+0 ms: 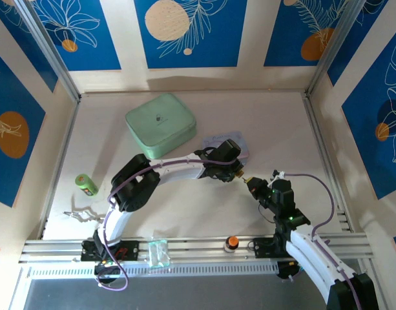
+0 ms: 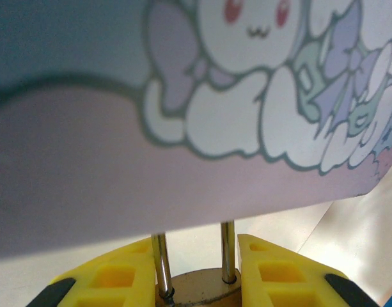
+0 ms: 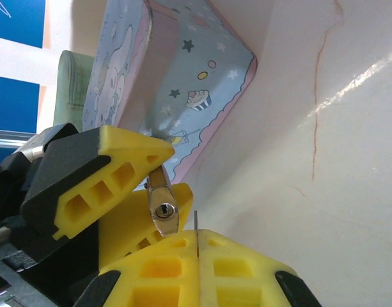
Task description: Unlock the padlock with the key
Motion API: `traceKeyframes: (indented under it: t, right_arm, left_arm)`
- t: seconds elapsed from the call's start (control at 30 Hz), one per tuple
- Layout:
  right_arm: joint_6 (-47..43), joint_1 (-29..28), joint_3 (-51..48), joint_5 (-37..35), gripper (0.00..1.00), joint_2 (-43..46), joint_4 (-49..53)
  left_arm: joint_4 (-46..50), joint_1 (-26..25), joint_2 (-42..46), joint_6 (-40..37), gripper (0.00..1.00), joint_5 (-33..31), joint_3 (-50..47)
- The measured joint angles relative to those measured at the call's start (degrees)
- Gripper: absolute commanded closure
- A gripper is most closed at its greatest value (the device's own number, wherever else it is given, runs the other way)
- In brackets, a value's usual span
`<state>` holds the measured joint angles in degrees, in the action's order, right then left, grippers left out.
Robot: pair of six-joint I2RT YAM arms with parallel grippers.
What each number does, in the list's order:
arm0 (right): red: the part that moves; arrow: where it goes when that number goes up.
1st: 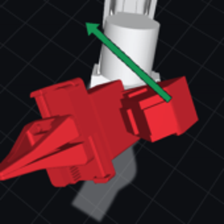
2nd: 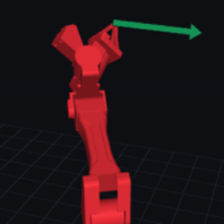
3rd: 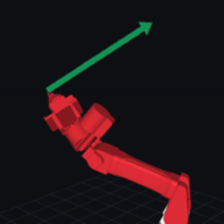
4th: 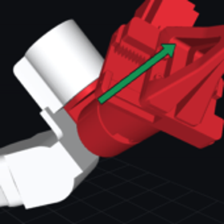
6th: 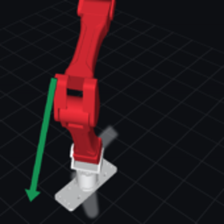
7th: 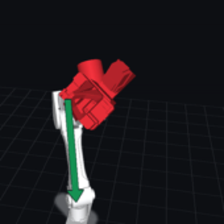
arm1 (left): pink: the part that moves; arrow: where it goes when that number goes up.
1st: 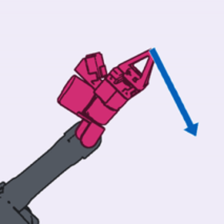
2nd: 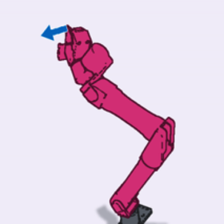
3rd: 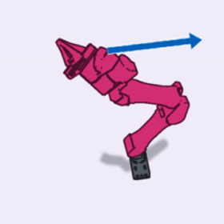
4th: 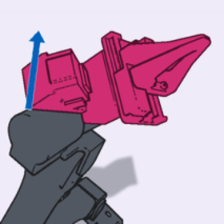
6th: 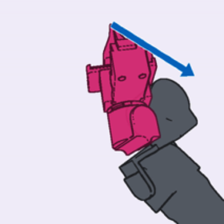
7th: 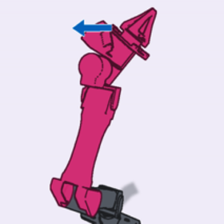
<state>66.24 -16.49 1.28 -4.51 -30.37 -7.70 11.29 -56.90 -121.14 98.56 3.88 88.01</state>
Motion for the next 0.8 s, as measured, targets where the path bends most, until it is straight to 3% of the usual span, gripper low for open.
traceKeyframes:
  t: [0.8]
  right_arm:
    - [1.2,1.0,-0.3,0.2,1.0,4.3,-1.9]
  left_arm:
    - [-1.7,0.2,0.0,0.7,0.84,0.2,-0.4]
